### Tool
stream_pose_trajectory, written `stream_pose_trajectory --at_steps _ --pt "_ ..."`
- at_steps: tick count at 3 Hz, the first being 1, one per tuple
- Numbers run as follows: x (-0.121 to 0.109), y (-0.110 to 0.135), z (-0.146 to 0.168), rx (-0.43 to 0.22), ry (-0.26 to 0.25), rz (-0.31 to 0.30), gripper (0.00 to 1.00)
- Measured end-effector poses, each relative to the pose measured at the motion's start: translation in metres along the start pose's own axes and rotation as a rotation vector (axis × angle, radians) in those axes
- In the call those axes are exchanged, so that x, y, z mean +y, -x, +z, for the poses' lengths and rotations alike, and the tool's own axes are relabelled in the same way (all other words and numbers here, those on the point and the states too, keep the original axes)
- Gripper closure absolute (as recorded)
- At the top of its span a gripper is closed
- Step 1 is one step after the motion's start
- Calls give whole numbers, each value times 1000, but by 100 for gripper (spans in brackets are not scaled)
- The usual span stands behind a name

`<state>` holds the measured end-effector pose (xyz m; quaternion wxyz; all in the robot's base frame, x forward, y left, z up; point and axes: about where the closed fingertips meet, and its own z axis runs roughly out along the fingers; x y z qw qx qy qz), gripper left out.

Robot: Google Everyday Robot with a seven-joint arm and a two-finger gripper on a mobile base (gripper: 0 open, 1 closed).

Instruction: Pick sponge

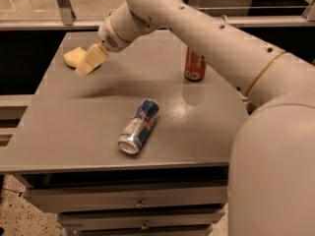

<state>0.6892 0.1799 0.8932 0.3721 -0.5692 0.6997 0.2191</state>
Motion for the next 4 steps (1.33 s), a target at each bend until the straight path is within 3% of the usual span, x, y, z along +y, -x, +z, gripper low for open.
stream_pose_trajectory --at_steps 2,3,4 --pt "-56 -5 43 -49 -87 96 0" --pt "-57 -12 62 -42 -77 134 0" --pt "-50 -14 78 -34 -42 165 18"
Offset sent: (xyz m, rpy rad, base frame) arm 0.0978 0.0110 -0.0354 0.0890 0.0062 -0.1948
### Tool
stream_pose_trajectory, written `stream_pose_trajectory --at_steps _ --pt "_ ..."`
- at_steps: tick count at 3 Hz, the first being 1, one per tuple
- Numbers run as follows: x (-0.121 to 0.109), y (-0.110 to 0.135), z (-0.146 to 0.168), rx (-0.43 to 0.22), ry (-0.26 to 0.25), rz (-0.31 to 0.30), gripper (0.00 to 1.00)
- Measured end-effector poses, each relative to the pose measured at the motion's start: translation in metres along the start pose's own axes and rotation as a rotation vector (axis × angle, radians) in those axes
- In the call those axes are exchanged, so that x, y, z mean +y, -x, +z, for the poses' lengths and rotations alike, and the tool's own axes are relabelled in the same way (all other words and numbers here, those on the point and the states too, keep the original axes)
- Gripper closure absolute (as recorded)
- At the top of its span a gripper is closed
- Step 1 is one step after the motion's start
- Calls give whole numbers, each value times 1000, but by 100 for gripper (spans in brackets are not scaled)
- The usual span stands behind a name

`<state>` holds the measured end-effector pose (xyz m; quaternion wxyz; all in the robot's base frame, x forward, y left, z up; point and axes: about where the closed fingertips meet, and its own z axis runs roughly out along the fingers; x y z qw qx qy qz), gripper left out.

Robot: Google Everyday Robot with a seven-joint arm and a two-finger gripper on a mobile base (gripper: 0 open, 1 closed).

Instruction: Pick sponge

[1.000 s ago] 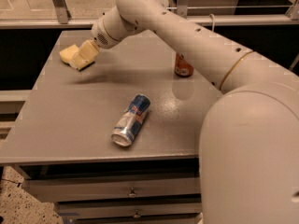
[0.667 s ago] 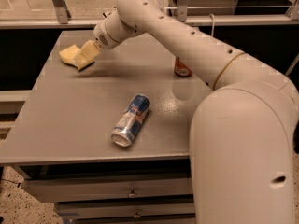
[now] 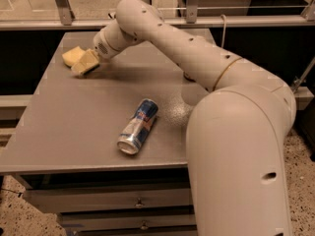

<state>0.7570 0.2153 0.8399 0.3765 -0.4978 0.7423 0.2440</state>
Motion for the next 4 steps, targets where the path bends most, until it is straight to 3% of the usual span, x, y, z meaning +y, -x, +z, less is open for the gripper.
stream_pose_trajectory --at_steps 3,4 --pt "14 2 1 -25 51 32 87" --pt "17 14 -19 -73 58 17 100"
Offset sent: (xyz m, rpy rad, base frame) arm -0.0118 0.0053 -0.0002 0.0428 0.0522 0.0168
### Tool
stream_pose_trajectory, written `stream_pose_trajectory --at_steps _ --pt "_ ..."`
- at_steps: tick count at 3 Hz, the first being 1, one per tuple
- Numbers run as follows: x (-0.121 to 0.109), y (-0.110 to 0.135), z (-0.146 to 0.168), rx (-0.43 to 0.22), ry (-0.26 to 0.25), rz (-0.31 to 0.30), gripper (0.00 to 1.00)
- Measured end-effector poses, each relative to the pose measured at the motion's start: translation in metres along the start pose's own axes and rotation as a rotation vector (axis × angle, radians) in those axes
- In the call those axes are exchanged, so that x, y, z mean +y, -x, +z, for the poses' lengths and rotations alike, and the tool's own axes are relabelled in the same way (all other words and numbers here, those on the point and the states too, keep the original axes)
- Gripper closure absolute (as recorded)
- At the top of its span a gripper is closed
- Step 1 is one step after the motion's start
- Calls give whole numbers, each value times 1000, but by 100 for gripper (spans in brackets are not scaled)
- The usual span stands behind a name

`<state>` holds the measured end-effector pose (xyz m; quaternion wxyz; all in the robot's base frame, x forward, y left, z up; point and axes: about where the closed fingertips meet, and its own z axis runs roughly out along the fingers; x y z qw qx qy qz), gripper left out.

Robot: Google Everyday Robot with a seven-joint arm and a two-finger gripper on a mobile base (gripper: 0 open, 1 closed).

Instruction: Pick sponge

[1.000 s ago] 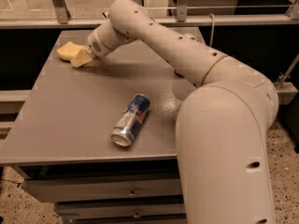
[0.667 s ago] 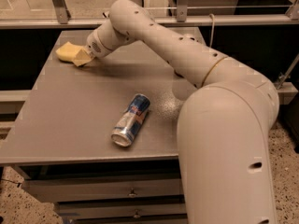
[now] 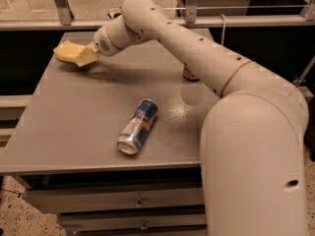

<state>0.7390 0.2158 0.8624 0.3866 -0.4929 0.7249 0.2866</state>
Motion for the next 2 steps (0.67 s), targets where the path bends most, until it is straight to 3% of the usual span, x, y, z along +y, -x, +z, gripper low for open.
stream_pose_trajectory --at_steps 1,2 --pt "0 20 -32 -62 -3 -32 100" --pt "-7 43 -78 -109 -45 -72 100"
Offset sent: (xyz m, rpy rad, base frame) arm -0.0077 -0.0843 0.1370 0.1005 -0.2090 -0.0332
